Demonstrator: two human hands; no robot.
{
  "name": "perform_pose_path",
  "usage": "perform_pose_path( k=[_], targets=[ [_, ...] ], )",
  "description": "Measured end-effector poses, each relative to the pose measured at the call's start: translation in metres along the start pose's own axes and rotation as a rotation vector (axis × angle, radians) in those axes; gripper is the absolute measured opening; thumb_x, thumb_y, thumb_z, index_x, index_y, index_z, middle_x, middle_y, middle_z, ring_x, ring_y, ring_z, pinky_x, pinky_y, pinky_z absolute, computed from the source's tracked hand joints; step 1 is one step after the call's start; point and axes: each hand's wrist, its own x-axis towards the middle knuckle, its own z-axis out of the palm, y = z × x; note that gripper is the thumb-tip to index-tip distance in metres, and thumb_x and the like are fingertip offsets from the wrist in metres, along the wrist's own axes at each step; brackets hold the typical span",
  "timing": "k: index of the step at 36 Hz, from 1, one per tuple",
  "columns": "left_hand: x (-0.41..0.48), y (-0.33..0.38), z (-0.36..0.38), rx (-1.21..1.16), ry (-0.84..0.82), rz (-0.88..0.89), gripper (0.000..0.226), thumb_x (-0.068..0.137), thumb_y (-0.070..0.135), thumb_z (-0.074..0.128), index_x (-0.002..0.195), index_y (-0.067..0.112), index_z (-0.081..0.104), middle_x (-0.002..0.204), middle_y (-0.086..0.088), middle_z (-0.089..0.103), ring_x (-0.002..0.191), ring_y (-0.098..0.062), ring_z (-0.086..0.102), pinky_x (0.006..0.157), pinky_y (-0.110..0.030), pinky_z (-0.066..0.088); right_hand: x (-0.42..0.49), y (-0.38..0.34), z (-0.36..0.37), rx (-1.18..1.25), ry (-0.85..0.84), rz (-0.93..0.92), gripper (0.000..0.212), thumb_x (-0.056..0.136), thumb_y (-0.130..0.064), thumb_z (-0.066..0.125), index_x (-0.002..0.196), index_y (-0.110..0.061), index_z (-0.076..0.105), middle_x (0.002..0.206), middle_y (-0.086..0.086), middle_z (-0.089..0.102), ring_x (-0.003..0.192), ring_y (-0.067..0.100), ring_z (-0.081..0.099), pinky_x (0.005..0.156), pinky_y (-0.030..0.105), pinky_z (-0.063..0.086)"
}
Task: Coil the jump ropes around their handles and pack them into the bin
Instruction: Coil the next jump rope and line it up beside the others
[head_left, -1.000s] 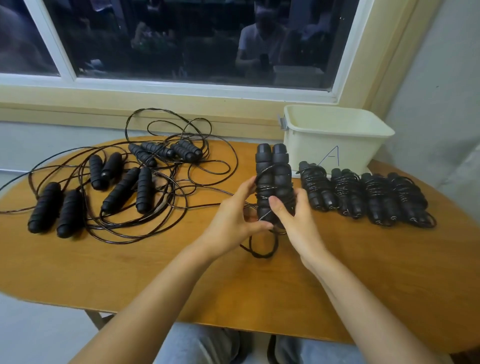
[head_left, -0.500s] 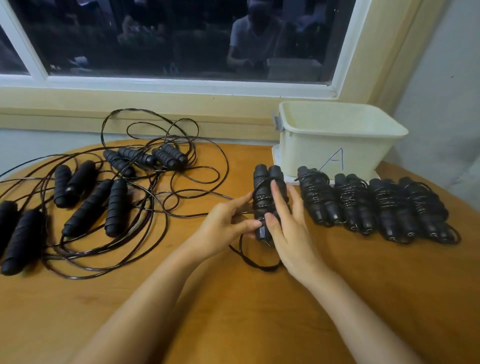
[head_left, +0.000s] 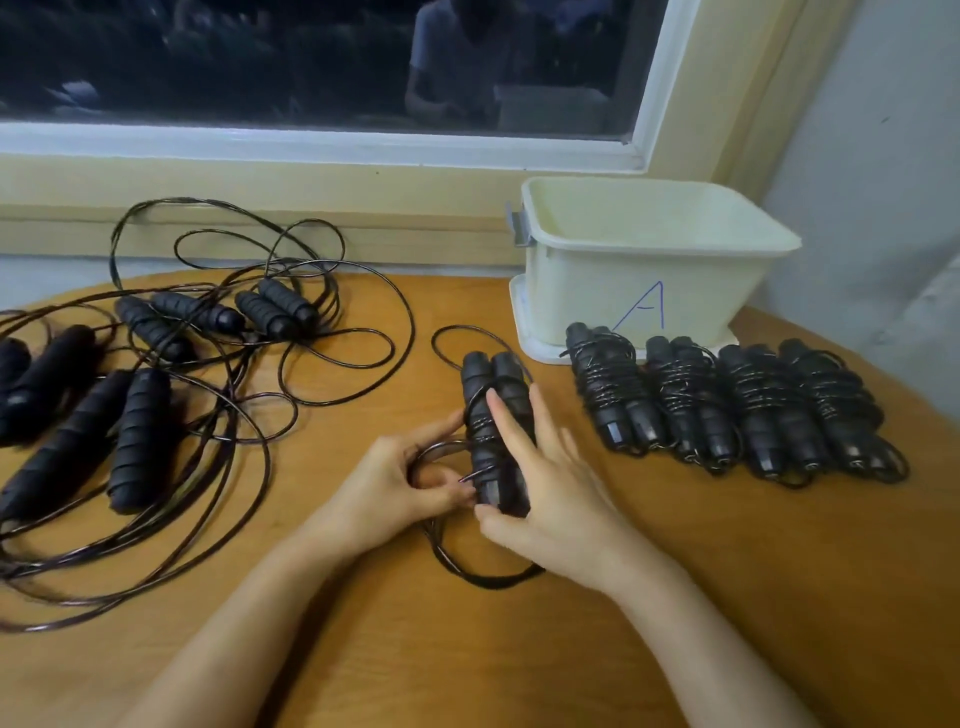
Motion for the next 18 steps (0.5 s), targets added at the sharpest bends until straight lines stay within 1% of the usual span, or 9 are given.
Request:
perform_pose_path(
  k=[2,4,7,9,12,14,15,16,18],
  targets=[
    [0.0,-0.001,0.002,-0.008,-0.02,-0.009,0.076,0.08,-0.01,0.071,0.134,0.035,0.039,0.111,-0.005,0.072,0.09,-0.018,0.072,0.08,-0.018,0.054,-0.001,0.002,0.001,-0.07,0.032,0.006,0.103,0.085,-0.056,0.063,0.146,-0.056,-0.02,0.158,-0.01,-0.033,0.148,0.013,-0.004,0.119,0.038,0.013],
    [0.0,-0.002,0.003,-0.012,-0.056,-0.008,0.081,0.08,-0.012,0.07,0.14,0.032,0.037,0.124,-0.005,0.066,0.097,-0.023,0.072,0.084,-0.022,0.055,-0.002,0.002,0.004,-0.146,0.083,-0.003,0.105,0.083,-0.062,0.065,0.146,-0.056,-0.019,0.16,-0.006,-0.03,0.149,0.017,0.002,0.118,0.037,0.02],
    [-0.001,-0.004,0.0,-0.003,-0.114,0.008,0.084,0.082,-0.011,0.069,0.149,0.023,0.033,0.132,-0.004,0.063,0.104,-0.032,0.07,0.091,-0.031,0.056,-0.005,0.001,0.008,-0.173,0.128,-0.026,0.095,0.088,-0.055,0.064,0.147,-0.059,-0.011,0.161,-0.002,-0.027,0.148,0.022,0.011,0.107,0.037,0.038],
    [-0.002,-0.001,-0.002,0.007,-0.109,0.025,0.081,0.083,-0.012,0.069,0.147,0.025,0.036,0.132,-0.003,0.063,0.103,-0.032,0.07,0.091,-0.032,0.056,-0.008,0.001,0.01,-0.16,0.163,-0.064,0.087,0.09,-0.05,0.063,0.149,-0.06,-0.001,0.161,-0.001,-0.026,0.146,0.023,0.013,0.104,0.037,0.042],
    [-0.004,0.005,0.002,0.002,0.01,0.052,0.07,0.081,-0.013,0.068,0.135,0.027,0.047,0.123,-0.002,0.066,0.09,-0.027,0.073,0.087,-0.03,0.058,-0.008,0.005,0.012,-0.153,0.241,-0.105,0.081,0.092,-0.046,0.063,0.151,-0.054,0.008,0.161,-0.001,-0.023,0.145,0.023,0.012,0.108,0.037,0.038],
    [-0.004,0.004,0.006,-0.082,0.15,0.029,0.05,0.081,-0.01,0.07,0.122,0.016,0.057,0.111,-0.007,0.069,0.074,-0.026,0.073,0.074,-0.03,0.061,-0.006,0.009,0.012,-0.11,0.298,-0.093,0.079,0.092,-0.043,0.063,0.152,-0.051,0.013,0.162,-0.002,-0.021,0.147,0.023,0.01,0.112,0.037,0.031],
    [-0.005,0.002,0.007,-0.107,0.21,0.0,0.036,0.082,-0.005,0.071,0.113,0.011,0.06,0.103,-0.01,0.069,0.067,-0.024,0.071,0.067,-0.03,0.06,-0.006,0.011,0.012,-0.078,0.322,-0.079,0.078,0.092,-0.042,0.064,0.152,-0.05,0.014,0.162,-0.003,-0.021,0.147,0.021,0.008,0.112,0.034,0.025],
    [-0.006,0.002,0.008,-0.122,0.235,-0.04,0.023,0.083,0.002,0.072,0.103,0.008,0.063,0.094,-0.011,0.069,0.063,-0.021,0.069,0.065,-0.029,0.058,-0.006,0.014,0.012,-0.051,0.344,-0.064,0.078,0.092,-0.04,0.064,0.152,-0.049,0.015,0.162,-0.003,-0.021,0.147,0.019,0.007,0.109,0.03,0.022],
    [-0.01,0.003,0.011,-0.221,0.18,-0.114,0.01,0.086,0.014,0.07,0.092,0.007,0.067,0.084,-0.011,0.07,0.069,-0.018,0.068,0.073,-0.033,0.056,-0.005,0.018,0.01,-0.019,0.381,-0.043,0.078,0.092,-0.037,0.065,0.152,-0.048,0.017,0.163,-0.003,-0.019,0.145,0.019,0.01,0.106,0.029,0.022]
  ],
)
